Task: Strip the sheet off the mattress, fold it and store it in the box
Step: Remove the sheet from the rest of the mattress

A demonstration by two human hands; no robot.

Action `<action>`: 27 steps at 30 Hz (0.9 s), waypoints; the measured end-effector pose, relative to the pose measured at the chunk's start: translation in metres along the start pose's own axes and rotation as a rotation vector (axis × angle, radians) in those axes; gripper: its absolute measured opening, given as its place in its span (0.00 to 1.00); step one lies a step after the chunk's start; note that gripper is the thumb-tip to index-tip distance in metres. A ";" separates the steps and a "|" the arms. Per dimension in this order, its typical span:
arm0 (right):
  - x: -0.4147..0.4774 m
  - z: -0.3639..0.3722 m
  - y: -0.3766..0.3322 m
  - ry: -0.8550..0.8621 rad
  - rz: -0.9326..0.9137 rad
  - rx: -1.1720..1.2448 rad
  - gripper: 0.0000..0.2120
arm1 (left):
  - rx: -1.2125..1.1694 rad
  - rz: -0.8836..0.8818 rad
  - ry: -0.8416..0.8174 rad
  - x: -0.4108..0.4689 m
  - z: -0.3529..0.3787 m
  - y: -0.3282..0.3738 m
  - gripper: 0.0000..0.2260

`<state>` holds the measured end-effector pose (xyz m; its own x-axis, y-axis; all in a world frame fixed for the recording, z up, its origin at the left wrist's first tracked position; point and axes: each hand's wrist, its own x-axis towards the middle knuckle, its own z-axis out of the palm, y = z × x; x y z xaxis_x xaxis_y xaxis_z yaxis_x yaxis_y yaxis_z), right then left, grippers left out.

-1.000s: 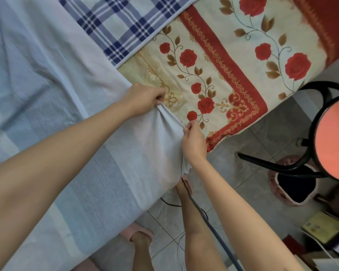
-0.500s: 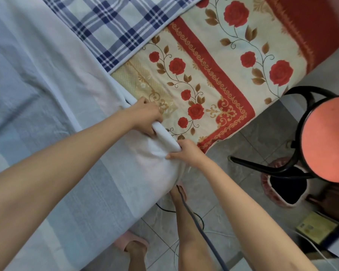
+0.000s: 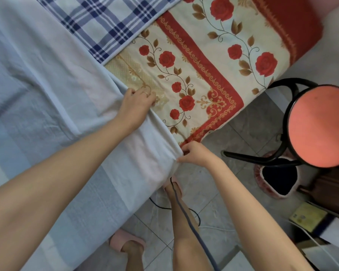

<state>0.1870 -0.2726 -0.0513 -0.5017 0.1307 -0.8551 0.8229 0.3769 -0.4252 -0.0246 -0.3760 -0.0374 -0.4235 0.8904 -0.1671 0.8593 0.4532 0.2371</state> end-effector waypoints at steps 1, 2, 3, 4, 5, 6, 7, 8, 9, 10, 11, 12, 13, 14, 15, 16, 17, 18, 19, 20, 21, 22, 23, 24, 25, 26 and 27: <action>-0.001 0.006 0.004 0.004 0.006 0.014 0.12 | 0.008 0.009 -0.017 -0.004 0.003 0.002 0.13; -0.003 0.013 0.008 0.024 0.005 0.053 0.09 | 0.018 0.021 -0.060 -0.009 0.005 0.004 0.13; -0.003 0.021 0.012 0.048 0.002 0.118 0.08 | 0.031 0.036 -0.112 -0.013 0.008 0.006 0.12; -0.004 0.028 0.016 0.077 -0.007 0.187 0.09 | 0.051 0.050 -0.151 -0.016 0.009 0.008 0.11; -0.005 0.034 0.021 0.112 -0.021 0.243 0.10 | 0.079 0.061 -0.164 -0.020 0.011 0.011 0.11; -0.006 0.039 0.025 0.154 -0.039 0.286 0.11 | 0.109 0.060 -0.158 -0.023 0.012 0.013 0.11; -0.007 0.044 0.031 0.203 -0.047 0.328 0.11 | 0.128 0.046 -0.137 -0.026 0.012 0.015 0.11; -0.009 0.047 0.037 0.246 -0.056 0.378 0.11 | 0.139 0.023 -0.111 -0.028 0.013 0.018 0.12; -0.009 0.049 0.042 0.272 -0.064 0.435 0.11 | 0.146 0.000 -0.098 -0.030 0.013 0.019 0.12; -0.009 0.049 0.047 0.284 -0.081 0.491 0.11 | 0.154 -0.012 -0.102 -0.031 0.013 0.023 0.12; -0.010 0.048 0.051 0.282 -0.101 0.531 0.11 | 0.159 -0.016 -0.118 -0.032 0.013 0.026 0.12; -0.010 0.044 0.053 0.263 -0.120 0.555 0.11 | 0.158 -0.015 -0.139 -0.032 0.014 0.030 0.12; -0.011 0.041 0.055 0.233 -0.132 0.567 0.11 | 0.156 -0.010 -0.158 -0.033 0.014 0.035 0.12; -0.013 0.036 0.056 0.196 -0.141 0.567 0.10 | 0.155 -0.007 -0.176 -0.034 0.015 0.040 0.12; -0.014 0.033 0.057 0.157 -0.142 0.554 0.09 | 0.156 -0.008 -0.191 -0.035 0.016 0.045 0.12; -0.016 0.029 0.056 0.124 -0.137 0.533 0.07 | 0.157 -0.015 -0.198 -0.037 0.016 0.049 0.11; -0.016 0.028 0.059 0.098 -0.121 0.509 0.04 | 0.156 -0.023 -0.198 -0.039 0.017 0.053 0.11; -0.018 0.027 0.061 0.067 -0.100 0.480 0.03 | 0.158 -0.035 -0.190 -0.041 0.018 0.059 0.12; -0.016 0.026 0.062 0.024 -0.069 0.434 0.05 | 0.161 -0.050 -0.185 -0.044 0.019 0.061 0.12; -0.017 0.026 0.062 -0.039 -0.038 0.391 0.08 | 0.168 -0.060 -0.182 -0.046 0.019 0.064 0.13; -0.018 0.026 0.063 -0.115 -0.013 0.359 0.11 | 0.177 -0.063 -0.179 -0.047 0.019 0.068 0.13; -0.018 0.025 0.063 -0.191 -0.005 0.328 0.14 | 0.175 -0.068 -0.170 -0.047 0.019 0.070 0.13; -0.018 0.027 0.064 -0.247 -0.015 0.290 0.15 | 0.167 -0.075 -0.160 -0.047 0.018 0.072 0.13; -0.019 0.027 0.064 -0.276 -0.037 0.245 0.14 | 0.164 -0.080 -0.152 -0.045 0.017 0.074 0.14; -0.017 0.029 0.064 -0.279 -0.061 0.190 0.12 | 0.167 -0.084 -0.147 -0.044 0.016 0.074 0.14; -0.016 0.031 0.066 -0.257 -0.080 0.130 0.12 | 0.176 -0.083 -0.145 -0.043 0.016 0.074 0.14; -0.014 0.032 0.069 -0.217 -0.098 0.062 0.13 | 0.181 -0.082 -0.147 -0.042 0.015 0.074 0.14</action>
<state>0.2594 -0.2774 -0.0781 -0.5163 -0.1059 -0.8498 0.7912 0.3207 -0.5207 0.0613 -0.3805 -0.0271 -0.4590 0.8291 -0.3191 0.8668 0.4968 0.0439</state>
